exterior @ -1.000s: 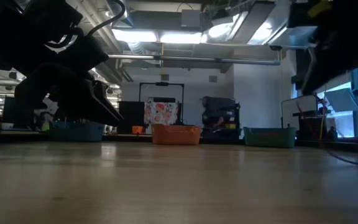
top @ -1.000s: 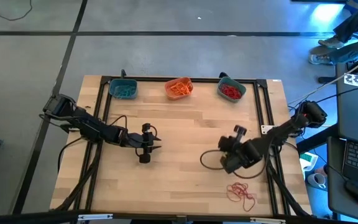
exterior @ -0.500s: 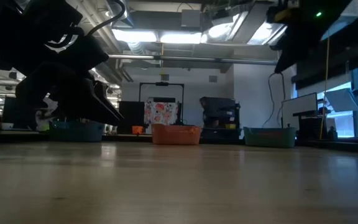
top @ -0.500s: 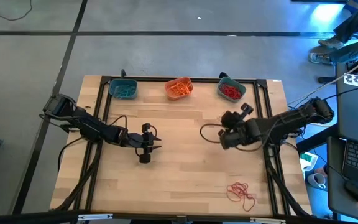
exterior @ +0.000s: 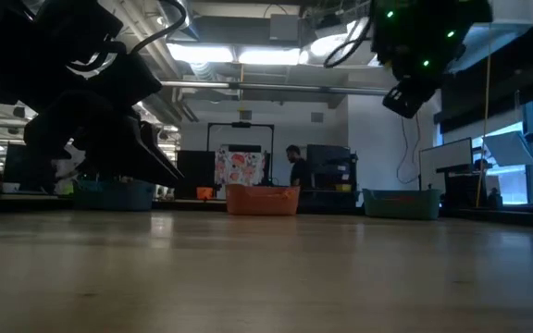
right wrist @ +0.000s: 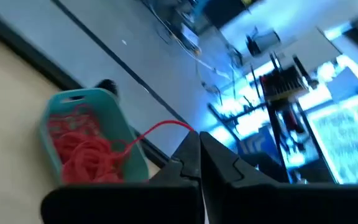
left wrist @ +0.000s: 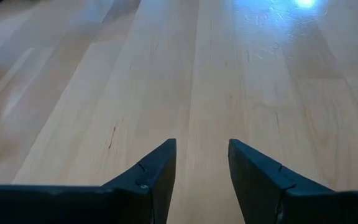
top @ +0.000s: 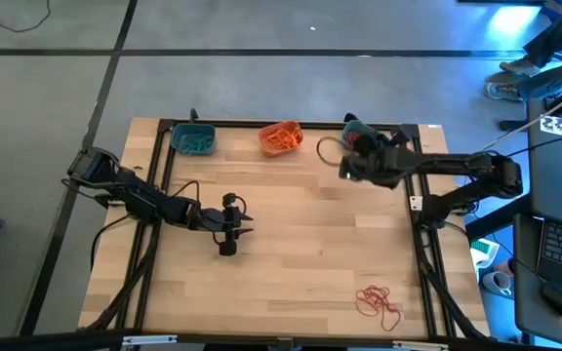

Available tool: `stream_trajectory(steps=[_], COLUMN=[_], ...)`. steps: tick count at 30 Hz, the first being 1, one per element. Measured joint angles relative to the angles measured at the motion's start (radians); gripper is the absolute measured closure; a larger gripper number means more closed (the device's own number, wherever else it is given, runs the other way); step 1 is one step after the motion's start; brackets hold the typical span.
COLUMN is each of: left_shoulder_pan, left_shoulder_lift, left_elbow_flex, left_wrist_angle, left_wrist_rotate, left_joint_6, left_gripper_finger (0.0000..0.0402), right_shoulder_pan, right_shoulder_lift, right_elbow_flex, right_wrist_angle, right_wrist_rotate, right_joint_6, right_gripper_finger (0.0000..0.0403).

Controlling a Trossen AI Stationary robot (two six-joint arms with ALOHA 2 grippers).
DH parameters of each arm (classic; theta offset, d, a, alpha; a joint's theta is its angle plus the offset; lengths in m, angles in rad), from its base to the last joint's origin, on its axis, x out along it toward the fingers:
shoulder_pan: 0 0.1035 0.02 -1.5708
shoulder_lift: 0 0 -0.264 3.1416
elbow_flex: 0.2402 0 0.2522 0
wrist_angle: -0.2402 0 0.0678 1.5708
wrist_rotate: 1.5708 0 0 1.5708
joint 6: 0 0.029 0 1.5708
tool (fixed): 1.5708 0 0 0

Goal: Sort rubber bands into baskets
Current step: Put the red rubber band into the green bin

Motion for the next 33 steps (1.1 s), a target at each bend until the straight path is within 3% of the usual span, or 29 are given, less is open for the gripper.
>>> stream_trajectory(steps=[9, 16, 26, 33], left_shoulder_pan=[0.0, 0.0, 0.0, 0.0], left_shoulder_lift=[0.0, 0.0, 0.0, 0.0], left_elbow_flex=[0.0, 0.0, 0.0, 0.0], left_wrist_angle=[0.002, -0.003, -0.012, -0.013], left_wrist_rotate=[0.0, 0.0, 0.0, 0.0], left_joint_6=[-0.018, -0.016, -0.017, -0.018], left_gripper_finger=[0.0258, 0.0258, 0.0258, 0.0258], right_shoulder_pan=[-0.259, -0.389, -0.416, -0.35], right_shoulder_lift=[0.031, 0.094, 0.164, 0.102], right_elbow_flex=[0.0, 0.0, 0.0, 0.0], right_wrist_angle=[0.213, 0.25, 0.252, 0.085], right_wrist_rotate=[-0.146, -0.399, -0.555, -0.662], right_joint_6=[-0.164, -0.158, -0.195, -0.191], right_gripper_finger=[0.0402, 0.0394, 0.027, 0.024])
